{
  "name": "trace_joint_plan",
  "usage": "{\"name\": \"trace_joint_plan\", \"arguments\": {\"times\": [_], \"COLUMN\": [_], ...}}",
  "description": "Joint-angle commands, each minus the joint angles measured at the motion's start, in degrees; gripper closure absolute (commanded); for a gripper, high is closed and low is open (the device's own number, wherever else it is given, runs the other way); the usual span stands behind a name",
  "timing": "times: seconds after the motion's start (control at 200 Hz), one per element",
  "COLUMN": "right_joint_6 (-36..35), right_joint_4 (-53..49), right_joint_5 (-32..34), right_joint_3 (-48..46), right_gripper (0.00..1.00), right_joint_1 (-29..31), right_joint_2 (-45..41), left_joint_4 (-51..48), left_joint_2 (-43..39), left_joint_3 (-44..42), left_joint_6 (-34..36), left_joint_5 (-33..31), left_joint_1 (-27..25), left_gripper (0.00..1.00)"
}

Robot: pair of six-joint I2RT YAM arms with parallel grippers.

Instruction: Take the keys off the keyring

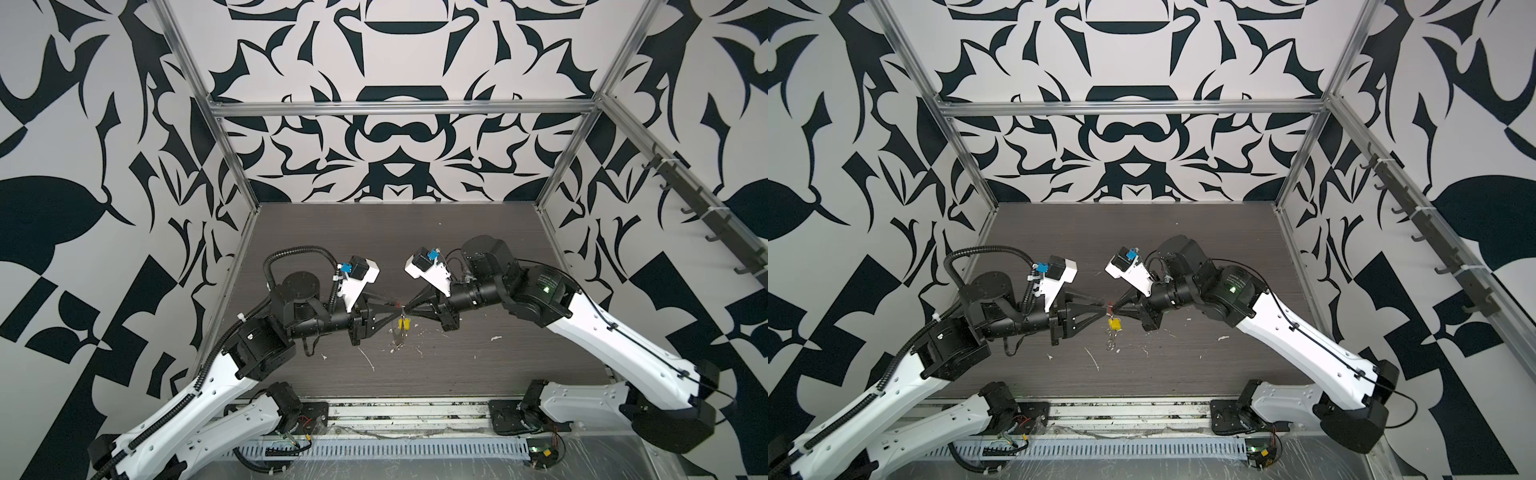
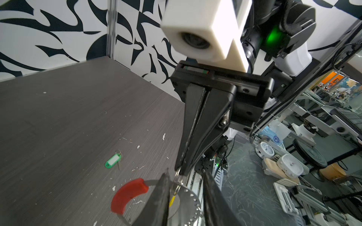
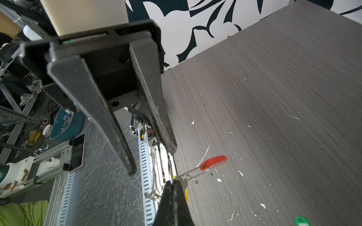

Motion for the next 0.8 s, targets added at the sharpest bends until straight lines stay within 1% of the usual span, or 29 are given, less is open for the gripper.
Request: {"name": "trace_joint_plan", "arguments": {"times": [0.0, 0.085, 0.25, 0.335, 0.36, 0.51, 0.585, 0.65, 0.755, 0.795], "right_joint_6": [-2.5, -2.7, -3.1, -3.2, -3.3, -4.1, -4.4, -4.5, -4.5, -4.4], "right_joint_4": [-2.4, -2.7, -3.6, -3.9, -4.1, -5.7, -6.1, -6.3, -6.1, -6.0], "right_joint_5": [-1.2, -1.4, -2.3, -2.5, -2.5, -2.7, -2.6, -2.5, -2.1, -2.1], "right_joint_3": [4.4, 5.0, 5.8, 6.2, 6.2, 7.3, 7.6, 7.9, 8.1, 8.2], "right_gripper": [1.0, 1.0, 1.0, 1.0, 1.0, 1.0, 1.0, 1.0, 1.0, 1.0], "right_joint_1": [0.3, 0.3, 0.3, 0.4, 0.4, 0.5, 0.5, 0.5, 0.6, 0.6], "right_joint_2": [-0.2, 0.0, 0.5, 0.8, 1.0, 1.8, 2.2, 2.4, 2.7, 2.7], "left_joint_4": [-5.4, -6.4, -6.6, -6.6, -6.4, -6.0, -5.9, -5.9, -5.8, -5.5], "left_joint_2": [1.4, 2.4, 2.5, 2.8, 2.9, 3.0, 3.1, 3.5, 4.3, 4.4], "left_joint_3": [2.8, 3.5, 3.8, 4.1, 4.3, 4.3, 4.5, 4.7, 4.8, 4.8], "left_joint_6": [1.3, 1.5, 2.5, 2.6, 2.7, 2.7, 2.8, 2.7, 2.4, 2.1], "left_joint_5": [2.4, 2.0, 1.1, 2.0, 2.0, 2.7, 3.5, 4.4, 5.3, 5.2], "left_joint_1": [0.1, 0.1, 0.1, 0.1, 0.1, 0.1, 0.1, 0.1, 0.1, 0.2], "left_gripper": [0.71, 0.72, 0.73, 0.81, 0.81, 0.8, 0.8, 0.85, 0.96, 0.99]}}
